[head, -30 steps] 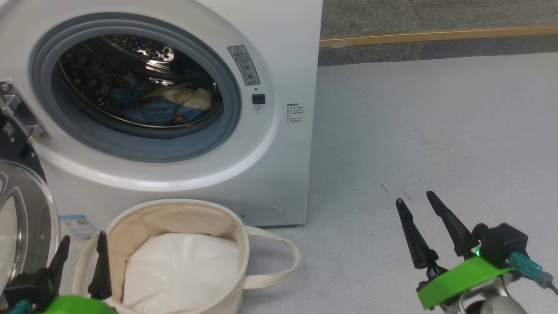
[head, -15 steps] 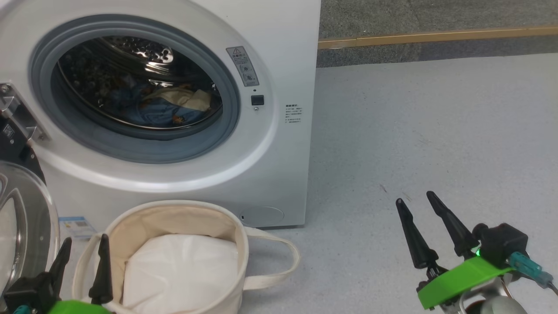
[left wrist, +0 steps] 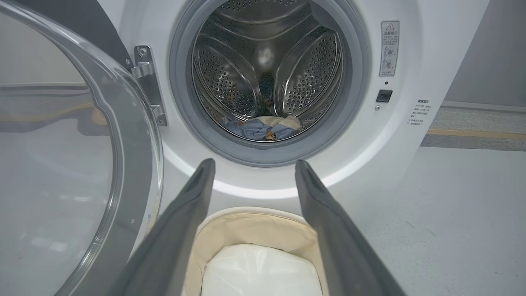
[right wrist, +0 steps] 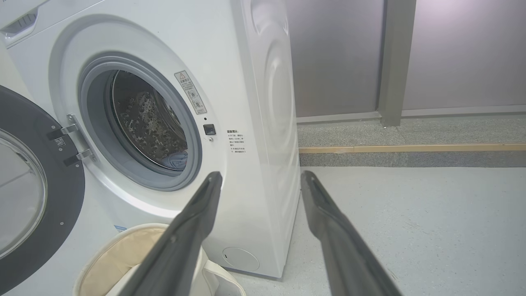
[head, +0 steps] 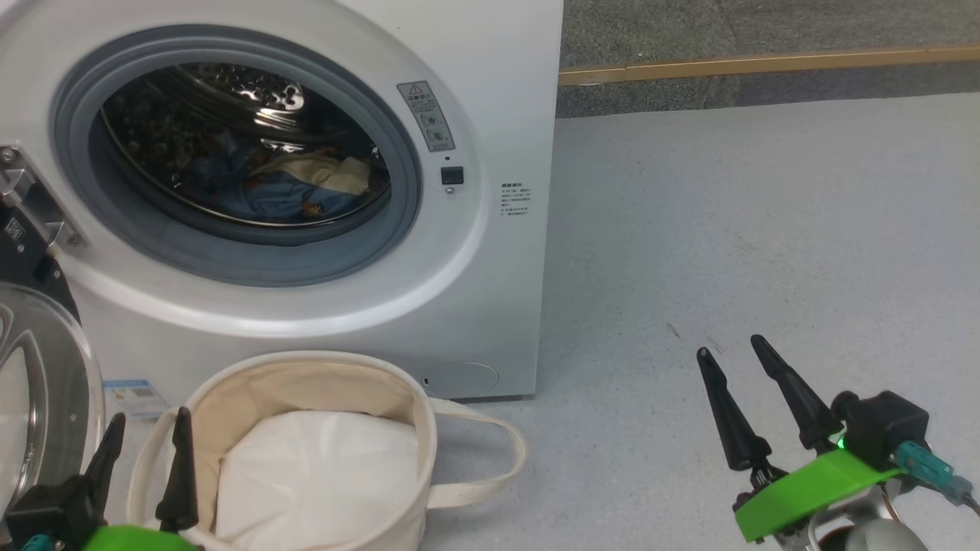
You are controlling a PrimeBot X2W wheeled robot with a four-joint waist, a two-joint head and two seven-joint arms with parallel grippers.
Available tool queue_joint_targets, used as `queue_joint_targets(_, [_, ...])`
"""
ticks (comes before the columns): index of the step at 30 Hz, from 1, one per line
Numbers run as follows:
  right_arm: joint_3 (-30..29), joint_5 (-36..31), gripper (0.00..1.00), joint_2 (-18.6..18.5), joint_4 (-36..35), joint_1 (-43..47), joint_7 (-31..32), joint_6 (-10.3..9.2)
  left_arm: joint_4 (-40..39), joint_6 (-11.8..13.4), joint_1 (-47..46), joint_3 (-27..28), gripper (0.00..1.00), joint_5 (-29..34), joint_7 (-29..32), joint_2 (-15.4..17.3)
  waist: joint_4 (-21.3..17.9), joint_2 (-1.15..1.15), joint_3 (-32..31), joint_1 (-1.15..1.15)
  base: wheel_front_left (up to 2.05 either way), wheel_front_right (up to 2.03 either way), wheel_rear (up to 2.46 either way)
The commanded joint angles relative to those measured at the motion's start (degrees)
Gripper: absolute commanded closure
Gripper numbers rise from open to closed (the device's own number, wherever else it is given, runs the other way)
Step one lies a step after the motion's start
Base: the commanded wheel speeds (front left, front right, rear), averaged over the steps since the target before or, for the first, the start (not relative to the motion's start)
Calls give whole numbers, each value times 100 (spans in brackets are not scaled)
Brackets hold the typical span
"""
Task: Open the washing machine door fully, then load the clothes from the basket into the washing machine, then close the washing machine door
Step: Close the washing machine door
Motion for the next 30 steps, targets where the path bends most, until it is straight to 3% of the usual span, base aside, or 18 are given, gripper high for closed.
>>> queue_joint_targets(1, [78, 35, 0, -59, -212, -86, -4, 6, -179, 51, -196, 331, 0, 19, -44, 260, 3, 0, -3, 0, -40, 54, -14])
queue_joint_targets(8, [63, 37, 0, -60, -222, -59, -8, 6, -224, 83, -175, 332, 0, -4, -27, 261, 13, 0, 5, 0, -82, 99, -17])
queue_joint_targets(21, [-5, 11, 0, -29, -278, -14, -9, 6, -306, 119, -94, 381, 0, -47, -12, 318, 54, 0, 89, 0, -181, 189, -8])
queue_joint_targets(30, [-35, -11, 0, 15, -276, -6, -29, 6, -241, 121, -81, 459, 0, -115, -22, 297, 122, 0, 123, 0, -75, 75, 0])
